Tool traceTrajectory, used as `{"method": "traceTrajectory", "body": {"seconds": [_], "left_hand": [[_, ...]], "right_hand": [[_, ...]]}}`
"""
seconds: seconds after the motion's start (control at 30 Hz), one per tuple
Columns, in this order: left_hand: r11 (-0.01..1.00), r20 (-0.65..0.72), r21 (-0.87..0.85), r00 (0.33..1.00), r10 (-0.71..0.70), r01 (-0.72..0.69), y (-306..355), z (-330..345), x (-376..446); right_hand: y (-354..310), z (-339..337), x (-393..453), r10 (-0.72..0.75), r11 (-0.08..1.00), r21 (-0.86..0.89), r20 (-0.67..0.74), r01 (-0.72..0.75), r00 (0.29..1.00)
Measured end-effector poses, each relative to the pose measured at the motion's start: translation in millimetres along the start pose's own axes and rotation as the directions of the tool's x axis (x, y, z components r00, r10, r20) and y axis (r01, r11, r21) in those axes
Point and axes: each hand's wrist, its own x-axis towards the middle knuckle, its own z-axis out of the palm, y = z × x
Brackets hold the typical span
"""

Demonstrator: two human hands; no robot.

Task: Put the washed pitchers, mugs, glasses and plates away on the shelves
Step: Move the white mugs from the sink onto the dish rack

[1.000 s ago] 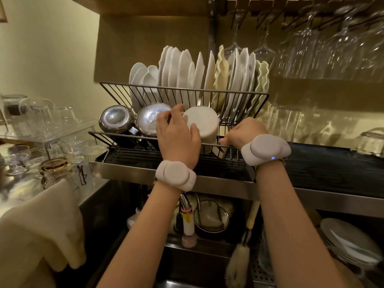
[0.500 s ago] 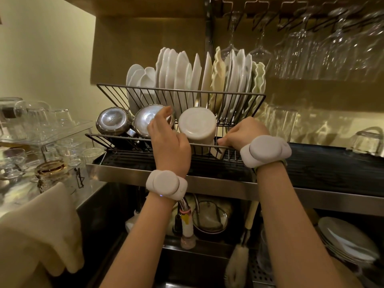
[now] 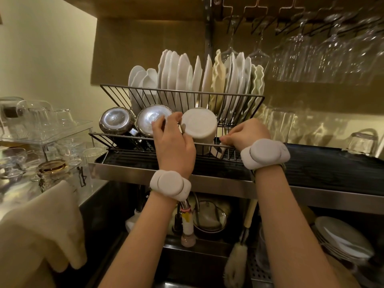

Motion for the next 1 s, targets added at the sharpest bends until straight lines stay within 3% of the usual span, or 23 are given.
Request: {"method": "traceTrajectory", "body": {"seconds": [0.3,0.57,0.77,1.0], "left_hand": [[0.999,-0.012,0.001,0.999,0.052,-0.052,6,3,-5],[0.982,-0.068,-0.057,0.982,0.175,-0.179,21,8,-38],[0.969,-0.064,-0.051,0.970,0.236,-0.240,38,21,-72],[0.969,0.012,-0.079,0.971,0.238,-0.236,83,66,-126]], "right_hand": [[1,4,-4,-0.010,0.999,0.037,-0.066,0.012,0.998],[-2,15,-29,-0.069,0.972,0.186,-0.369,0.147,0.927],[15,10,-60,-0.015,0.940,0.276,-0.553,0.200,0.833],[84,-28,-80,0.070,0.917,0.365,-0.547,0.163,0.834]]}}
